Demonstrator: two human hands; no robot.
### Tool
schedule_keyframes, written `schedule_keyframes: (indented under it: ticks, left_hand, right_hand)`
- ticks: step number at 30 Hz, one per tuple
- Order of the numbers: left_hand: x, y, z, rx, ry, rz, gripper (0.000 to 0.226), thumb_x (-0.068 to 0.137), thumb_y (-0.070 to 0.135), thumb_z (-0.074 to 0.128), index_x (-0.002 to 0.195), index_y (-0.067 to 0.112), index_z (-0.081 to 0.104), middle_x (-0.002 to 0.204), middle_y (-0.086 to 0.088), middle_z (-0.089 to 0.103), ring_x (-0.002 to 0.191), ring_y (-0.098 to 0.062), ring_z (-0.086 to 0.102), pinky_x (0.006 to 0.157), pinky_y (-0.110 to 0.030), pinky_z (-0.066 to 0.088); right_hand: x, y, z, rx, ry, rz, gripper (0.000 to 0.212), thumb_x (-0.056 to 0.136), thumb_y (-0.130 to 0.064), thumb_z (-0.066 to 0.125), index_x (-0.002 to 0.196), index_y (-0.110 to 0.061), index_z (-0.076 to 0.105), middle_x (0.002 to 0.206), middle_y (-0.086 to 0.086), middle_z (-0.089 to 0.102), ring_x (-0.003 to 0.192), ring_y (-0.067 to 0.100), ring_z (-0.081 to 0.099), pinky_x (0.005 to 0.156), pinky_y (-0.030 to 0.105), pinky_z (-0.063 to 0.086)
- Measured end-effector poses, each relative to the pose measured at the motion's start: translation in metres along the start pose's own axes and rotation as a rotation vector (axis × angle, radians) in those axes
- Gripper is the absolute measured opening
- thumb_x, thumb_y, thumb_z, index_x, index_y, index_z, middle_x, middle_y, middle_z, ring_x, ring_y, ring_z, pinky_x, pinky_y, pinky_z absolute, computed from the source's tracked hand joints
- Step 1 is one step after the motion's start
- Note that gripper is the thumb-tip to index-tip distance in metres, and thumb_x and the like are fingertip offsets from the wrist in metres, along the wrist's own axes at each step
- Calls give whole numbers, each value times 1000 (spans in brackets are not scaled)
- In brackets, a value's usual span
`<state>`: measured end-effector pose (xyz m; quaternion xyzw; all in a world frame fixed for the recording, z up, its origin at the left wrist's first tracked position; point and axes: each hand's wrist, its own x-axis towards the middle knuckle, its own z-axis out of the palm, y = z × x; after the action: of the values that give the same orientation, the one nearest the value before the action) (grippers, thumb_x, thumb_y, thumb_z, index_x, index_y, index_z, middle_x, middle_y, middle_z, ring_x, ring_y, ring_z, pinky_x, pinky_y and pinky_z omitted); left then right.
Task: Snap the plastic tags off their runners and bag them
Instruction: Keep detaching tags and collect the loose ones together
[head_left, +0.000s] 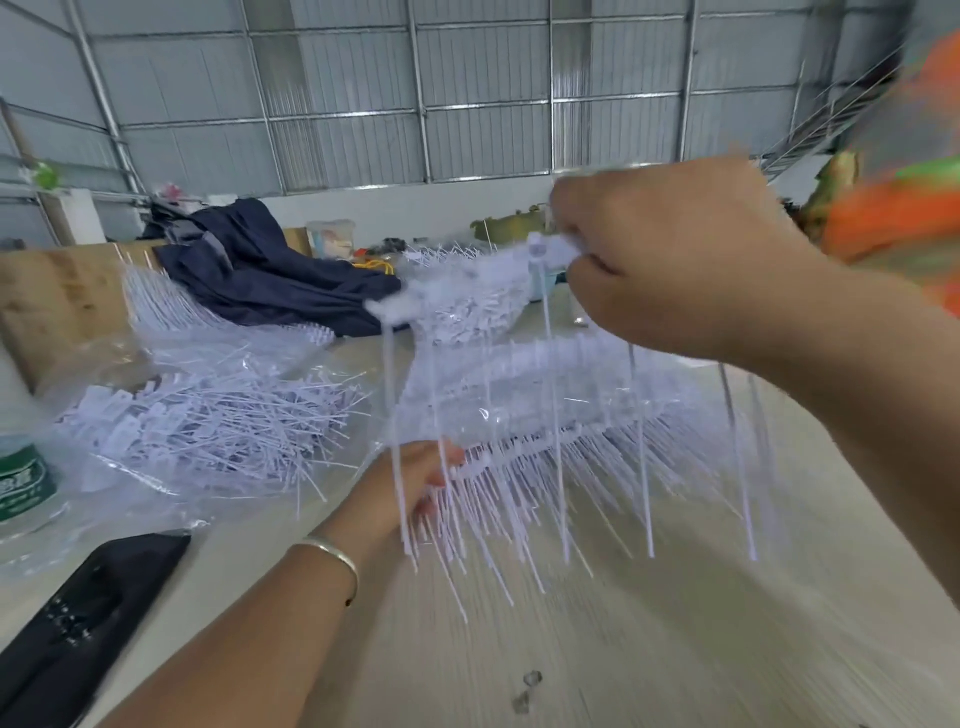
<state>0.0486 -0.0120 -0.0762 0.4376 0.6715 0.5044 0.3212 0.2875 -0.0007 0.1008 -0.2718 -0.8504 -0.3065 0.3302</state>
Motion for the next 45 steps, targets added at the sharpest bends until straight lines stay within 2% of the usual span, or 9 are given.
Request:
schedule_keyframes:
  ticks: [5,11,17,21,24,28,33,39,45]
  left_hand:
    - [-4,9,-8,-377,-2,-93,68,104,49,23,93,3,72,87,-11,75,61,-16,61,41,-16,41]
    - [3,13,-22,-739,-148,-149,80,95,65,29,99,-4,69,84,-24,72,43,-17,59,38,-14,39]
    - [9,-4,-9,-305,127,22,21,95,23,60,83,8,68,62,-8,68,44,-14,53,38,-16,35]
    - [6,-21,-5,-102,215,92,34,87,22,70,55,13,61,49,-9,57,41,-16,47,39,-18,33]
    - [5,-21,-11,-93,277,91,31,85,21,72,60,7,60,55,-15,59,42,-17,48,43,-19,35]
    - [-1,-17,-5,-56,267,81,32,85,18,73,59,5,60,49,-11,58,42,-19,48,39,-17,34]
    - [-12,-10,3,8,205,108,25,91,12,64,72,-3,60,49,-7,60,41,-14,55,40,-18,39]
    - [-16,-5,5,-76,127,132,32,93,17,62,63,7,57,50,-5,56,45,-14,52,44,-17,39]
    - [-15,-4,1,-243,16,56,31,89,20,67,59,15,58,53,0,55,44,-10,51,41,-15,35]
  right_hand:
    - [15,-12,26,-75,-93,-82,14,91,-24,42,99,-13,40,63,-5,27,49,13,24,48,27,12]
    - [-5,-21,127,12,-435,-74,16,94,-27,40,92,-16,28,76,-1,41,54,18,34,57,31,28]
    - [-36,-31,194,14,-512,-33,20,92,-37,36,102,-20,38,78,-2,39,62,20,35,74,36,22]
    - [-66,-25,223,89,-525,188,33,83,-50,40,99,-22,47,99,2,62,88,25,58,82,39,31]
    - [-69,-5,223,174,-458,324,50,67,-69,32,84,-24,46,81,-4,59,79,20,57,76,36,28]
    - [-69,9,214,16,-433,262,73,65,-83,27,100,-27,57,86,-4,48,88,20,48,81,38,23]
    - [-67,-7,201,198,-329,255,64,78,-59,32,125,-20,52,115,1,54,115,23,44,104,42,18]
    - [-66,-45,197,1000,-228,369,14,99,-26,49,101,-20,61,85,-1,61,81,19,56,78,34,43]
    - [-67,-53,211,1100,-361,450,37,90,-40,64,61,-21,50,52,-11,42,54,6,40,61,27,33]
